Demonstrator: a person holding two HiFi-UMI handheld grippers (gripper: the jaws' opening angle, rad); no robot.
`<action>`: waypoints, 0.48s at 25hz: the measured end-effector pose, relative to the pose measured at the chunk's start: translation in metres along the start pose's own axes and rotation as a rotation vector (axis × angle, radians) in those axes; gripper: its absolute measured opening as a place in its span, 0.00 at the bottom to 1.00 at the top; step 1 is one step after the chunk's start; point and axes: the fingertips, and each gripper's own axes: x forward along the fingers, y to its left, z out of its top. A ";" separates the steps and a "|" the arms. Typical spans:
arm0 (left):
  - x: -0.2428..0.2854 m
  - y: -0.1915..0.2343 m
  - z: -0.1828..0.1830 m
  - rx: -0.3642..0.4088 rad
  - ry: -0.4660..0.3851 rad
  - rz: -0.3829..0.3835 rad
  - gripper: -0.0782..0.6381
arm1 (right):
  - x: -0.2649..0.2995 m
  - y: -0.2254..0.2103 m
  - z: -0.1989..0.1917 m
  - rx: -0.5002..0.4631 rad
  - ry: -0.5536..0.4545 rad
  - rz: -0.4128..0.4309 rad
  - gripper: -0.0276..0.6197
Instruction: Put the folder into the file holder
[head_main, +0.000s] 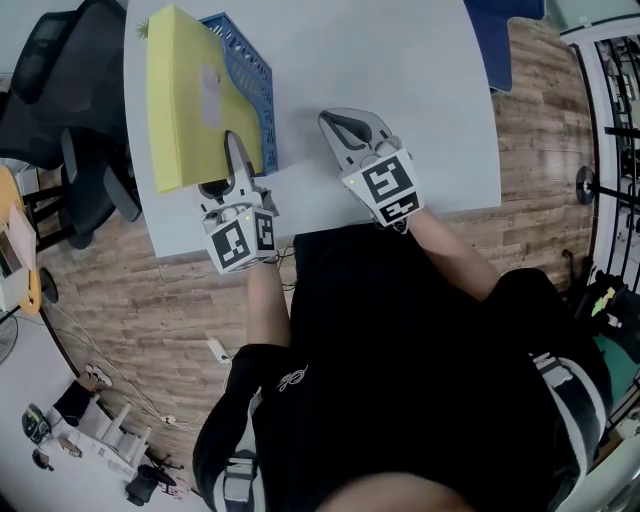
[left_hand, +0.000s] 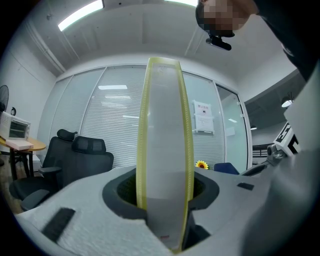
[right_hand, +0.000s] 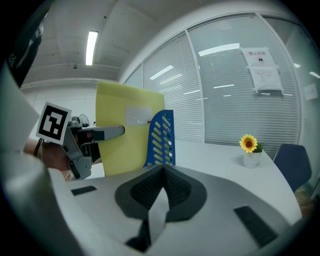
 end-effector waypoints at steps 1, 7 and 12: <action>0.000 -0.001 -0.001 0.001 0.002 -0.001 0.37 | 0.000 0.000 0.000 0.000 -0.001 0.001 0.05; -0.001 -0.001 -0.006 0.002 0.018 -0.005 0.37 | 0.001 0.001 -0.002 0.000 0.002 0.003 0.05; -0.001 -0.003 -0.010 0.001 0.032 -0.005 0.37 | 0.000 0.000 -0.003 0.002 0.003 0.005 0.05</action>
